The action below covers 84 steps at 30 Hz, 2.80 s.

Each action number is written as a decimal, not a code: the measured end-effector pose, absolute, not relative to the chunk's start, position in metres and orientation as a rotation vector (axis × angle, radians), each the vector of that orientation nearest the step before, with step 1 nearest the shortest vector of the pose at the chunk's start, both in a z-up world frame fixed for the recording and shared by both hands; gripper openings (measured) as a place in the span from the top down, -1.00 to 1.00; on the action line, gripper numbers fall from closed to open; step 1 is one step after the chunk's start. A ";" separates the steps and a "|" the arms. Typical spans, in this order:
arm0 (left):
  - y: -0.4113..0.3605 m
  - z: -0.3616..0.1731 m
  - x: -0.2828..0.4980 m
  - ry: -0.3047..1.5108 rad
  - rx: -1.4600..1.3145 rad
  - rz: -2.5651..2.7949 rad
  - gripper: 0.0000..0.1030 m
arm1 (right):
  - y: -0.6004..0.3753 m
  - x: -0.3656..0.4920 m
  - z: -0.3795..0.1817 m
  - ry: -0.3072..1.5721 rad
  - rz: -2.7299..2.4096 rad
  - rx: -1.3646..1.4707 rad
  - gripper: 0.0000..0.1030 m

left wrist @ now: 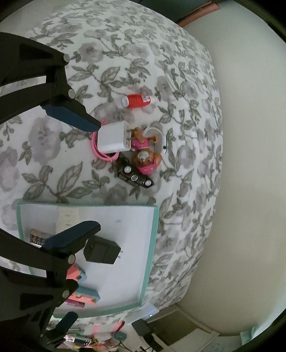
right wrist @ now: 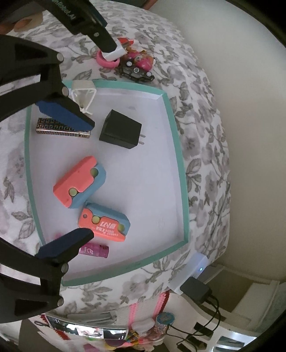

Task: Organize rigid objects
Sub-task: 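Withdraw both tools from the tray toward the remaining items, then grasp the red bottle with the left tool while the right tool grasps the white charger cube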

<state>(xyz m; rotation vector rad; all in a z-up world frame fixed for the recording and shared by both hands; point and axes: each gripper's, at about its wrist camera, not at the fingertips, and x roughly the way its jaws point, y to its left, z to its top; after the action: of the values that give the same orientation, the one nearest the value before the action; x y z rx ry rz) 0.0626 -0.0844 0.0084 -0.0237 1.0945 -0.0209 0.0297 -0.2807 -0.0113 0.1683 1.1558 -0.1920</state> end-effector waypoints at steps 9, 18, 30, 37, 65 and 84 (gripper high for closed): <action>-0.075 0.007 0.066 1.085 -0.038 0.012 -0.63 | -0.276 0.032 -0.014 1.151 -0.181 0.154 -1.00; -0.068 0.008 0.068 1.077 -0.033 0.036 -0.64 | -0.272 0.033 -0.016 1.154 -0.172 0.136 -1.00; -0.035 0.017 0.071 1.061 -0.068 0.091 -0.64 | -0.244 0.033 -0.009 1.125 -0.090 0.101 -1.00; 0.020 0.021 0.075 1.048 -0.105 0.224 -0.64 | -0.200 0.039 -0.003 1.091 -0.003 0.065 -1.00; 0.082 -0.011 0.115 1.121 -0.260 0.270 -0.64 | -0.129 0.092 -0.014 1.096 0.121 0.091 -1.00; 0.103 -0.041 0.149 1.197 -0.307 0.219 -1.00 | -0.076 0.121 -0.045 1.144 0.199 0.068 -0.78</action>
<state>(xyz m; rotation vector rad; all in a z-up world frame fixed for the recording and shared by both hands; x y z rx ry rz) 0.1495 0.1026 -0.0412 -0.3071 1.1965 0.2187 0.1210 -0.0762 -0.0448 0.0682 1.1438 0.1990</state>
